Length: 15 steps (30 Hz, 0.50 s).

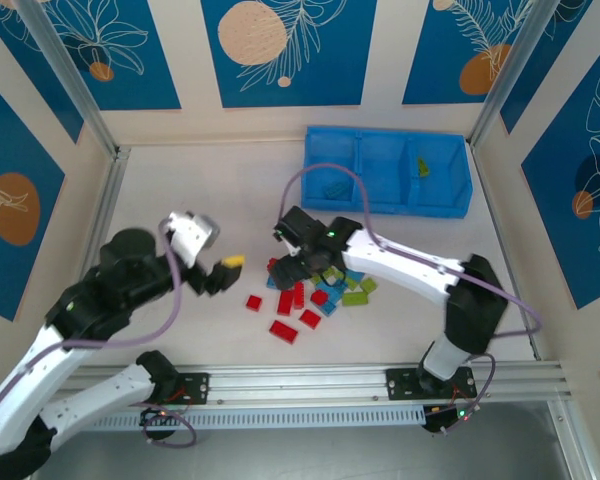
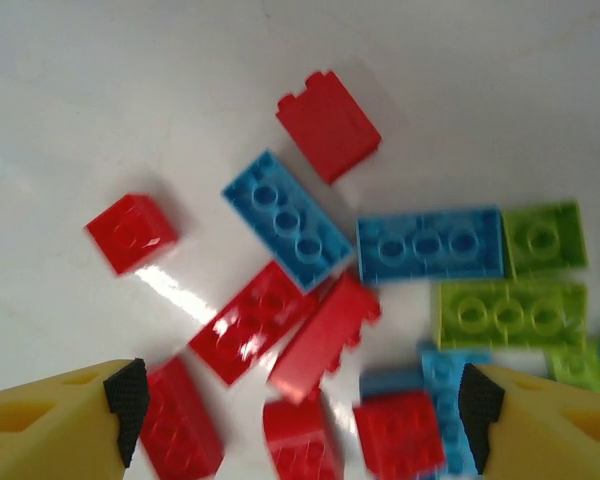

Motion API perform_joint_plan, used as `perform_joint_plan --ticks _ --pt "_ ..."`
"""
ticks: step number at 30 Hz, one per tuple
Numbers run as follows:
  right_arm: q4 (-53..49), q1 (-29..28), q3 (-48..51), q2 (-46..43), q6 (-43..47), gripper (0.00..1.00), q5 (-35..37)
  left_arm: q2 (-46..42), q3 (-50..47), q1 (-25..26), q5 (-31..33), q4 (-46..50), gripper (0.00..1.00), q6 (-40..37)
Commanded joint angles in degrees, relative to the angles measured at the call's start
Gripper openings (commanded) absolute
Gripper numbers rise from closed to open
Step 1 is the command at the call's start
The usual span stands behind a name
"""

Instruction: Sort the legos into containers by color

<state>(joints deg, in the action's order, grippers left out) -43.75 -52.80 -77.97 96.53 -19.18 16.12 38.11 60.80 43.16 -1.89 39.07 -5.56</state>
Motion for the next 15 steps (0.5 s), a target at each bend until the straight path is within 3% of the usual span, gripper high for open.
perform_joint_plan --ticks 1,6,15 --pt "1.2 0.9 -5.1 6.1 7.0 0.84 -0.6 -6.2 -6.3 0.3 -8.5 8.6 0.99 -10.5" --pt "0.9 3.5 -12.1 16.1 9.4 0.84 -6.3 -13.3 -13.0 0.3 -9.0 6.1 1.00 -11.2" --pt "1.5 5.3 -16.5 24.5 7.8 0.79 -7.2 -12.3 -15.4 0.3 -6.8 5.6 1.00 -13.2"
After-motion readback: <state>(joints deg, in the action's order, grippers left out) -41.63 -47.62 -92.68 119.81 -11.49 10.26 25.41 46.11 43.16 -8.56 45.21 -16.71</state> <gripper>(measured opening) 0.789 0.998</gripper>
